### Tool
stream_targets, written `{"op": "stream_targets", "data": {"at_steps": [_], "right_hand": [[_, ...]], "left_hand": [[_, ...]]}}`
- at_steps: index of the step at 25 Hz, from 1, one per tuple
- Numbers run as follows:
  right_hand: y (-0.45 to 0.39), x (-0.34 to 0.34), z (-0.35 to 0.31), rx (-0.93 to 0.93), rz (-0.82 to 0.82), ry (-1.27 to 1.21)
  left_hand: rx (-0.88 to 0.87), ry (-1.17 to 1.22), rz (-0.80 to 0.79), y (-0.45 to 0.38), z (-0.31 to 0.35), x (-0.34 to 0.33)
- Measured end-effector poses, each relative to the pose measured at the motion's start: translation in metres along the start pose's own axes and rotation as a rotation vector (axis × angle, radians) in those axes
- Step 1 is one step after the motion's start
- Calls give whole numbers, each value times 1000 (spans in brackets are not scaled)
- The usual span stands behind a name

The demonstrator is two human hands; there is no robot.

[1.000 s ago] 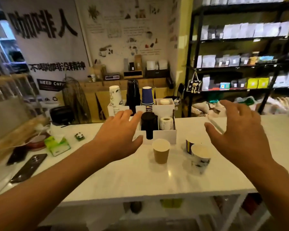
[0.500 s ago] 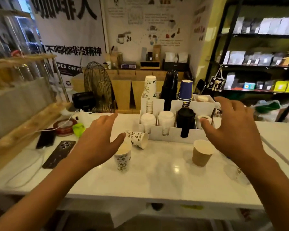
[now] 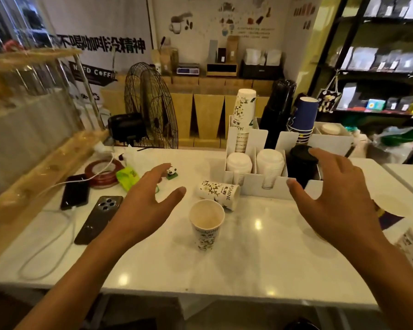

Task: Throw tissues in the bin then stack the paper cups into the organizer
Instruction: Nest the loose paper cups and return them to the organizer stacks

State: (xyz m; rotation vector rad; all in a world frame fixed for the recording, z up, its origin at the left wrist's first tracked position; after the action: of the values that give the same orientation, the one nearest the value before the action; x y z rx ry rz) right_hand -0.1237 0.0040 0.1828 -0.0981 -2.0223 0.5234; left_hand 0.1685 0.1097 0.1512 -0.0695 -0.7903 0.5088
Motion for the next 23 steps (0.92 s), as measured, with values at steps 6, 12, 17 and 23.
{"op": "stream_targets", "data": {"at_steps": [6,12,17,23], "right_hand": [[-28,-48,17,-20,-36,-85],[-52,-99,32,-13,-134,-180],[-74,-156,33,19,-240,-251],[-79,-213,30,8,-471,-268]], "left_hand": [[-2,68,-25,-61,-22,-31],[-31,-60,-98,-112,-28,-64],[10,-149,-167,-138,-58,-94],[-51,-302,-429,-164,-90,-130]]}}
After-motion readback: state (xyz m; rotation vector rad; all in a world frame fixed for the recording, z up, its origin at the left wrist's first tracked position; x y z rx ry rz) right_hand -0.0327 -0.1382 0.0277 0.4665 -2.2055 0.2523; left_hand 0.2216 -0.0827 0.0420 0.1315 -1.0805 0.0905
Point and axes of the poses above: each hand's wrist, its own y-axis away from the middle knuckle, its own x-axis out of the back of the hand, z = x × y, the point moved 1 cm from there along -y, towards the middle knuckle, and after that the axes turned 2 degrees about y, right-handed, at the moved point
